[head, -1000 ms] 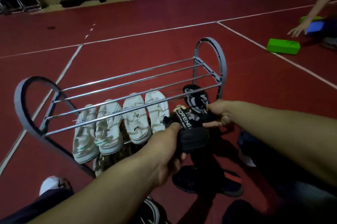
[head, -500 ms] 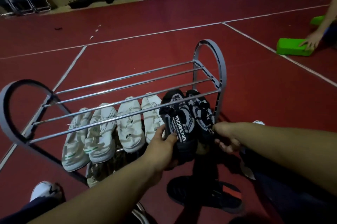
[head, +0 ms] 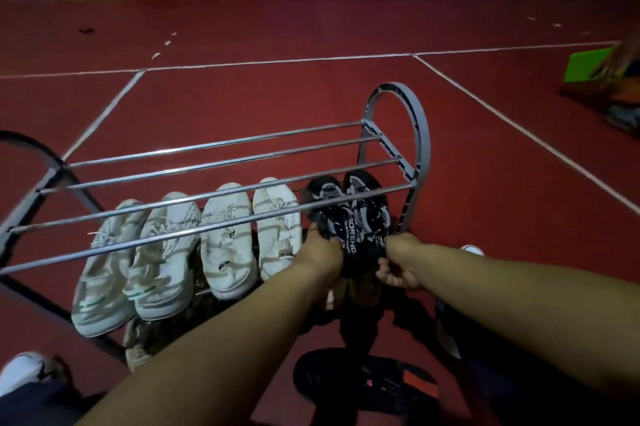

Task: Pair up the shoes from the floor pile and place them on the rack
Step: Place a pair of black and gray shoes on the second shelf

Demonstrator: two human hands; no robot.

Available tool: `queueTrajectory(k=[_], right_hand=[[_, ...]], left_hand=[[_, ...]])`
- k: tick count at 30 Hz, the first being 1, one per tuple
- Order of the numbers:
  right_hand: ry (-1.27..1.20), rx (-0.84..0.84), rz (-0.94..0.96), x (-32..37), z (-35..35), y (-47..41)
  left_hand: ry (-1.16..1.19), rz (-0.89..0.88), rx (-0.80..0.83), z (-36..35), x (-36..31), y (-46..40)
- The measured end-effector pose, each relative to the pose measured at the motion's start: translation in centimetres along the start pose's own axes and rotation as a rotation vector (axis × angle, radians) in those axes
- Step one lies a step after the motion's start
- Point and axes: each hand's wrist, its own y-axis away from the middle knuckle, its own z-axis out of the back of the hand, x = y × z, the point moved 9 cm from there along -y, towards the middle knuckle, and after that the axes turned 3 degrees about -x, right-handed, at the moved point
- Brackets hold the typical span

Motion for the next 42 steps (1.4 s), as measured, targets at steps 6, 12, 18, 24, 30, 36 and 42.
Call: queueTrajectory(k=[6, 12, 18, 24, 30, 36, 42], right_hand=[[0.151, -0.243, 0.215, 1.3, -0.2, 2.1], [1.327, -0.366, 1.19, 5.0, -5.6, 8.5], [1.64, -0.073, 1.097, 3.7, -8.7, 6.1], [1.647, -0.044, 1.1, 4.4, -11.1, 5.8], [1.605, -0.041, 0.963, 4.5, -11.6, 5.4], [1.481, -0.07, 0.852, 4.5, -11.6, 5.2], [1.287, -0.135, 0.762, 5.9, -11.2, 5.2]], left_hand=[[-0.292, -0.029, -0.018, 0.4, 0.8, -0.4], [-0.758, -0.352, -0.198, 4.4, -4.7, 2.1], [-1.008, -0.386, 0.02, 4.3, 2.6, 0.1], [-1.034, -0.443, -0.02, 4.2, 3.6, -1.3], [-0.956, -0.437, -0.076, 4.7, 3.4, -1.5], [-0.955, -0.437, -0.021, 5.6, 3.0, -0.4], [-0.845, -0.461, -0.066, 7.0, 3.5, -0.1]])
